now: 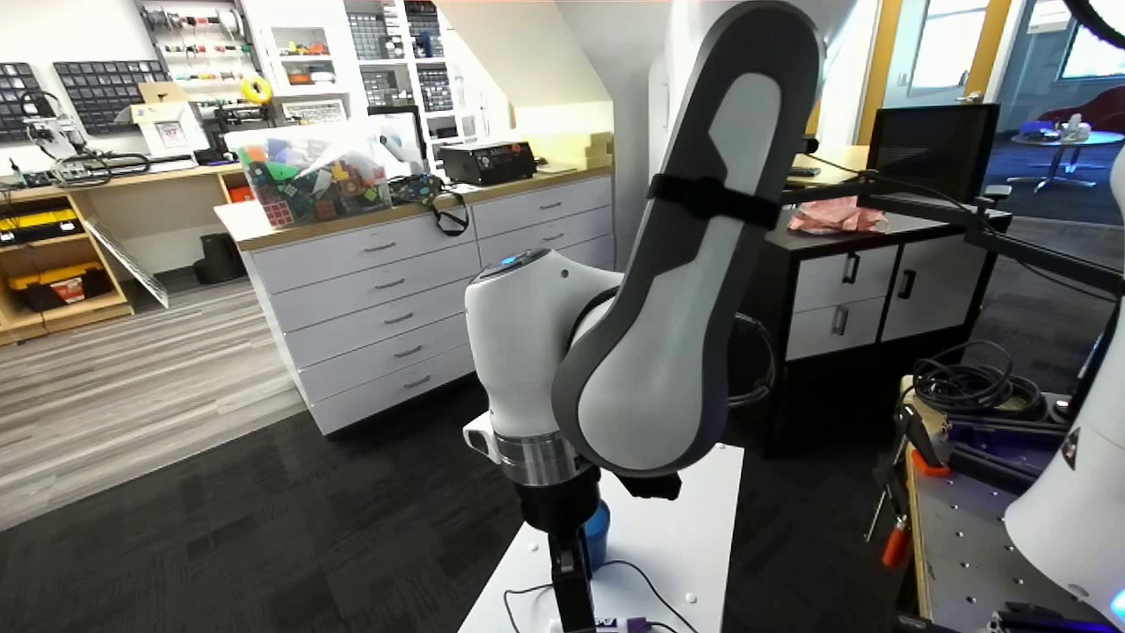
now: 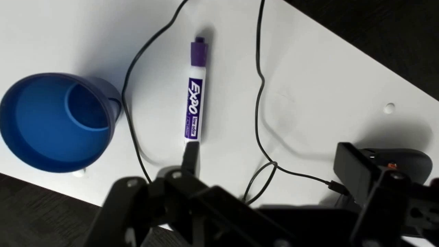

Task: Pick up the marker and put it in the cup

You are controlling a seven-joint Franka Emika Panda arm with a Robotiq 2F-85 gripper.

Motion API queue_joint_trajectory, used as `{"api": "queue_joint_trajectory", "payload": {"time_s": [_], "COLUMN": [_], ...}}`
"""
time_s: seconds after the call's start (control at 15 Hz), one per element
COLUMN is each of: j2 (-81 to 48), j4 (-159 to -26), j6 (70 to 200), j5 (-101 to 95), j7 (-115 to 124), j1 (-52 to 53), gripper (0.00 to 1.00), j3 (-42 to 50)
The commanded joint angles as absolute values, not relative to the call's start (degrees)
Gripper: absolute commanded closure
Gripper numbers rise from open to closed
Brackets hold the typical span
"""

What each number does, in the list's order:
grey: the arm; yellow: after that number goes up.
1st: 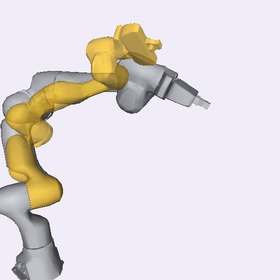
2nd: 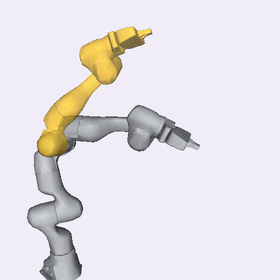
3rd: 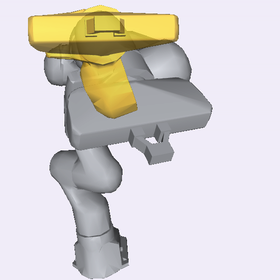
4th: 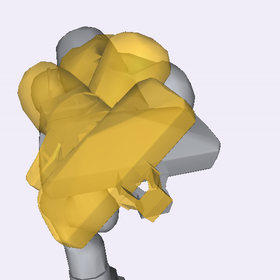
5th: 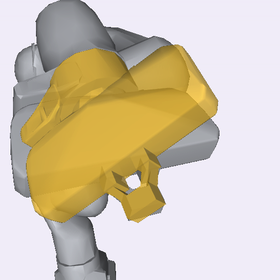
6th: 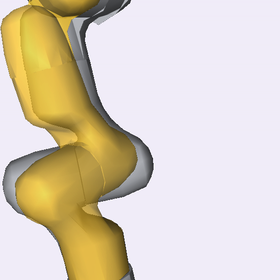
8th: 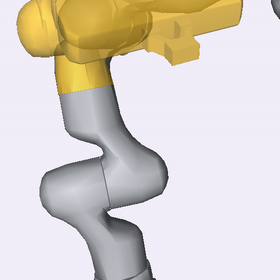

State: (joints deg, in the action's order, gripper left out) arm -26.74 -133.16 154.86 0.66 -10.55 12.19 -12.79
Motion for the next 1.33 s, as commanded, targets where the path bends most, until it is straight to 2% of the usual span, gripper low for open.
{"api": "queue_joint_trajectory", "payload": {"time_s": [0.0, 1.27], "j2": [-27.1, -36.8], "j4": [-134.8, -129.1], "j6": [158.1, 167.4], "j5": [-3.6, -13.6], "j7": [-5.4, -1.8], "j1": [15.2, 21.8], "gripper": [0.00, 0.00], "j3": [-10.6, -1.8]}}
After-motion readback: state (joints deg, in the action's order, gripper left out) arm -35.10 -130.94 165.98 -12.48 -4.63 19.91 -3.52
